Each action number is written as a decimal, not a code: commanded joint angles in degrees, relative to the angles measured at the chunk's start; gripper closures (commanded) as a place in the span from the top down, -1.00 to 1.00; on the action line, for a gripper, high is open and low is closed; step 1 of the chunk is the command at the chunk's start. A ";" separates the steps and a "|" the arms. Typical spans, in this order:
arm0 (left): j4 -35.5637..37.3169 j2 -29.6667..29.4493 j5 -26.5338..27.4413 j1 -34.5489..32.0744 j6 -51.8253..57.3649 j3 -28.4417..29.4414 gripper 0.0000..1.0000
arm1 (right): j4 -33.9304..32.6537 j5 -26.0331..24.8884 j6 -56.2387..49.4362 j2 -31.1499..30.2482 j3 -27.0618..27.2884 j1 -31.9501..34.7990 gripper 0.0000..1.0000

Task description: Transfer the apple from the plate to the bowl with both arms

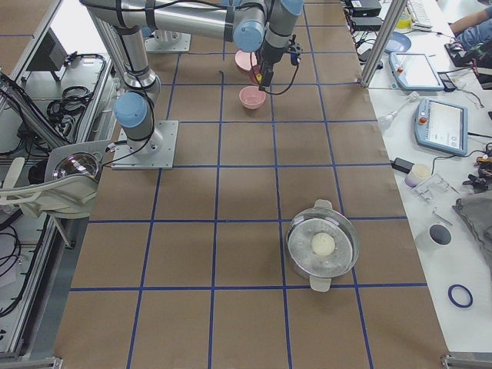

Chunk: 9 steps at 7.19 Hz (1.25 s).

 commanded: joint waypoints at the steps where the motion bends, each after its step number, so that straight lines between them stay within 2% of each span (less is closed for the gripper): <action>1: 0.14 -1.56 0.41 -2.01 -2.15 0.14 -1.00 | 0.21 0.37 -0.13 -0.11 0.04 0.04 1.00; 3: 1.46 -3.50 0.50 -2.72 -1.46 0.14 -1.00 | -0.05 0.46 -0.13 -0.11 -0.31 0.04 1.00; 4: 1.55 -3.94 0.67 -2.90 -1.28 0.14 -0.82 | -0.05 -0.06 -0.13 -0.11 -0.22 0.04 1.00; 5: 1.55 -3.94 1.02 -2.90 -1.19 0.23 -0.36 | 0.03 -0.16 -0.13 -0.11 -0.22 0.04 1.00; 6: 1.73 -4.20 1.46 -2.90 -1.19 0.23 0.55 | 0.04 -0.07 -0.13 -0.20 -0.22 -0.05 1.00; 7: 1.99 -4.21 2.16 -3.33 -1.88 0.23 1.00 | 0.21 -0.16 -0.13 -0.72 -0.05 0.12 1.00; 9: 1.99 -2.38 2.69 -3.51 -0.58 0.14 1.00 | 0.21 -0.16 -0.04 -1.42 -0.31 0.04 1.00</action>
